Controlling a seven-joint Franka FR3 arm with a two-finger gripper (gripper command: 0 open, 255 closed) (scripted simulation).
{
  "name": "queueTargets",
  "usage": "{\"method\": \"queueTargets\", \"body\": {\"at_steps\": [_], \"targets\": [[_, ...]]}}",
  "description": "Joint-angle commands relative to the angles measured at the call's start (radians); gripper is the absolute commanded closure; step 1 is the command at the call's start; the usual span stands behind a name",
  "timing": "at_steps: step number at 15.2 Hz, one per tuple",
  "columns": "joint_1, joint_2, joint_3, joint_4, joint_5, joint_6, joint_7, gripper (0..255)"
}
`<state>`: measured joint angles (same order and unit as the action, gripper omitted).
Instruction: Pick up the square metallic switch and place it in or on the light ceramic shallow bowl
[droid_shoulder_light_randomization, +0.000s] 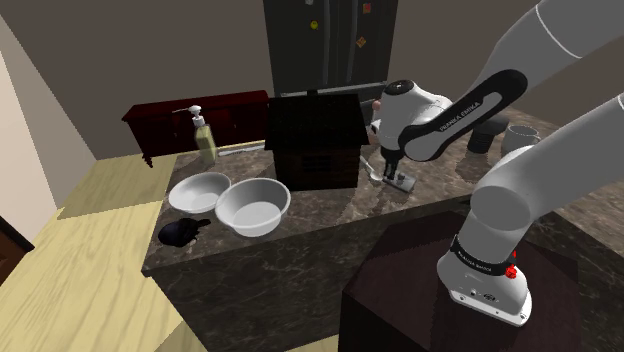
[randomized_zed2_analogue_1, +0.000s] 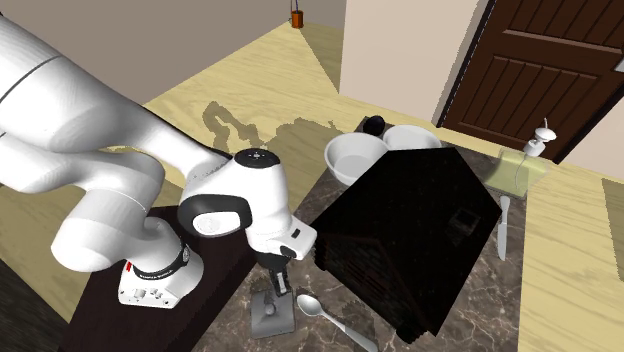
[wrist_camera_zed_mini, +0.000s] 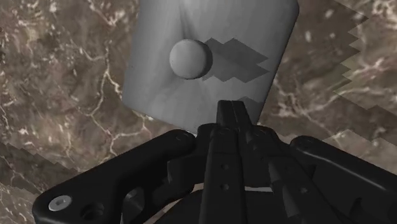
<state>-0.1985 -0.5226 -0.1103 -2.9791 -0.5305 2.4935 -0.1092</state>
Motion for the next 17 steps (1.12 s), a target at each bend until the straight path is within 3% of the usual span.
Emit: {"method": "queueTargets", "body": {"at_steps": [1,2,3,4,12,17], "targets": [[0.0,0.0,0.0,0.0,0.0,0.0,0.0,255],[0.0,0.0,0.0,0.0,0.0,0.0,0.0,0],[-0.041,-0.012,0.145,0.001,-0.056,-0.092,0.229,0],[-0.065,-0.007,0.242,0.01,-0.066,-0.16,0.359,0],[-0.168,0.12,0.242,-0.004,-0.215,-0.018,0.443,0],[-0.168,0.12,0.242,-0.004,-0.215,-0.018,0.443,0]]}}
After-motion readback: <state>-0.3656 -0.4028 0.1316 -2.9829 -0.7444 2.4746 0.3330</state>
